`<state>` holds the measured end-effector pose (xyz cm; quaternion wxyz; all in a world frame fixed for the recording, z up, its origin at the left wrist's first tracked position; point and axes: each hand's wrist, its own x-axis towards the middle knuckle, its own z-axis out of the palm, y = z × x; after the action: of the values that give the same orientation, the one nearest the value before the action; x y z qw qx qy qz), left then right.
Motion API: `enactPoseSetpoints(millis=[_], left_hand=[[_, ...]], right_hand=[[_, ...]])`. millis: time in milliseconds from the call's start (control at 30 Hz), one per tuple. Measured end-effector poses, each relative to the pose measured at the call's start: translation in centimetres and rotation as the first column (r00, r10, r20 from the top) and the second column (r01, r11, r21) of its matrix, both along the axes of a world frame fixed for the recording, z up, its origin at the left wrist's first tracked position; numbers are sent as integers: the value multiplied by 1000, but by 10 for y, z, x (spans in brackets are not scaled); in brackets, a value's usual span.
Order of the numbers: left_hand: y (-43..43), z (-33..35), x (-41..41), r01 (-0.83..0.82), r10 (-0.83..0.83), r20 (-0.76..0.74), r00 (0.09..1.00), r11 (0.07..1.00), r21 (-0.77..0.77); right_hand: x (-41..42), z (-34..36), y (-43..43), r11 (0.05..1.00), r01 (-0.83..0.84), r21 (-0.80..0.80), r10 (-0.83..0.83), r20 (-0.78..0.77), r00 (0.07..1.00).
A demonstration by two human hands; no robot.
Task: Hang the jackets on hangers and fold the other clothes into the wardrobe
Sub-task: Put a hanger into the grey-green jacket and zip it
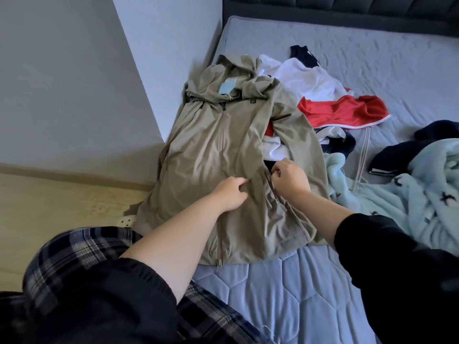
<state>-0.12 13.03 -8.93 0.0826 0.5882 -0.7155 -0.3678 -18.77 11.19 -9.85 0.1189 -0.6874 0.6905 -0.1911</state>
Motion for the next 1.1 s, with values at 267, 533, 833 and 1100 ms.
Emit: enactPoseSetpoints(millis=[267, 533, 833, 1100], left_hand=[[-11, 12, -81, 90, -89, -62, 994, 996, 14], [-2, 8, -121, 143, -141, -27, 990, 987, 79], [-4, 5, -124, 205, -212, 38, 977, 969, 137], [-1, 5, -115, 222, -242, 95, 966, 957, 185]], right_hand=[[-69, 2, -14, 909, 349, -228, -337, 94, 937], [-139, -17, 5, 801, 550, 235, -584, 104, 805], [-148, 20, -6, 733, 506, 454, -475, -189, 859], [-162, 23, 11, 736, 621, 268, -578, -229, 783]])
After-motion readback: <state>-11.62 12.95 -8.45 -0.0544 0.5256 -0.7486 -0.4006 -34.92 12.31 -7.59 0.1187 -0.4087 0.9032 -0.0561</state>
